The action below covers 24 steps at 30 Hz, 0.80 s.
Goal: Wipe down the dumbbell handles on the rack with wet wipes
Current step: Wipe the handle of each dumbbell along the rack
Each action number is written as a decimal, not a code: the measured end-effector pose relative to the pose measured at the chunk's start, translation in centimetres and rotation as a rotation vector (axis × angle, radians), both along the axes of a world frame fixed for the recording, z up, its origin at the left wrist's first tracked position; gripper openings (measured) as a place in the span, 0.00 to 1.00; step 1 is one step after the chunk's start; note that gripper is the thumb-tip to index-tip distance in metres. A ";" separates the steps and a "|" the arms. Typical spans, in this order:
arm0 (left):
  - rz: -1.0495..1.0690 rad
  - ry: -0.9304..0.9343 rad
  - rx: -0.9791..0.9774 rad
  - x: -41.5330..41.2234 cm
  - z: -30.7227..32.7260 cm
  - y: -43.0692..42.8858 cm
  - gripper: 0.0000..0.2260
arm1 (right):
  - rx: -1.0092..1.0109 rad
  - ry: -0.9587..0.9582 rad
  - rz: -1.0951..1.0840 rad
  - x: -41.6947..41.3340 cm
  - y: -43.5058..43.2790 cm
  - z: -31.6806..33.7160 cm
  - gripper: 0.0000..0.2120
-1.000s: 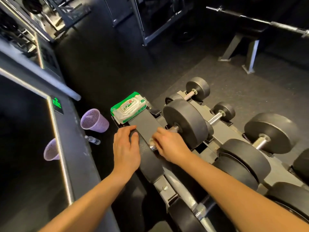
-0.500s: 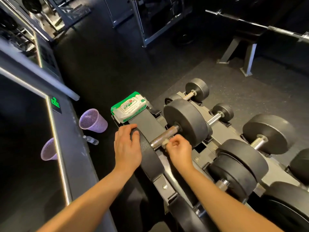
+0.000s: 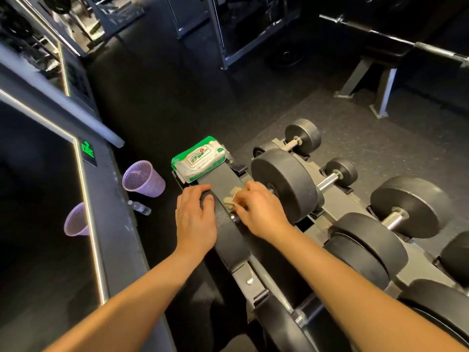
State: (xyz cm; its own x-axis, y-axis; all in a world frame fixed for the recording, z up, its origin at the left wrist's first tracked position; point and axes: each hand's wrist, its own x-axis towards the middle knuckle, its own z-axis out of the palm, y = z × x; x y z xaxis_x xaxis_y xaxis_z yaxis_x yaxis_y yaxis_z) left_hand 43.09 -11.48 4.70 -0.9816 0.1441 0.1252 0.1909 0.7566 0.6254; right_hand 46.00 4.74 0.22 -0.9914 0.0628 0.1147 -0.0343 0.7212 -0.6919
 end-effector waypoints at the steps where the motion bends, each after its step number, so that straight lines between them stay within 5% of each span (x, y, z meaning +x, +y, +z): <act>1: -0.002 0.000 0.002 0.0 0.0 -0.1 0.17 | 0.143 -0.007 0.066 -0.9 0.3 0.2 0.07; 4: -0.005 0.002 -0.007 -0.1 0.0 -0.1 0.17 | 0.315 -0.144 0.209 -3.3 -0.6 0.4 0.07; 9: 0.004 0.003 -0.010 -0.1 0.1 0.0 0.18 | -0.182 -0.554 0.421 -6.2 -0.7 0.1 0.11; 15: -0.004 -0.003 -0.001 -0.1 0.1 -0.1 0.17 | -0.066 -0.681 0.524 -6.5 -1.3 0.8 0.13; 20: 0.006 0.014 -0.011 -0.1 0.0 -0.2 0.11 | 0.109 -0.224 0.313 -3.1 -1.4 -1.3 0.15; 24: 0.015 0.014 -0.026 -0.1 -0.1 -0.1 0.11 | 0.153 0.211 0.247 0.1 -0.9 -2.4 0.05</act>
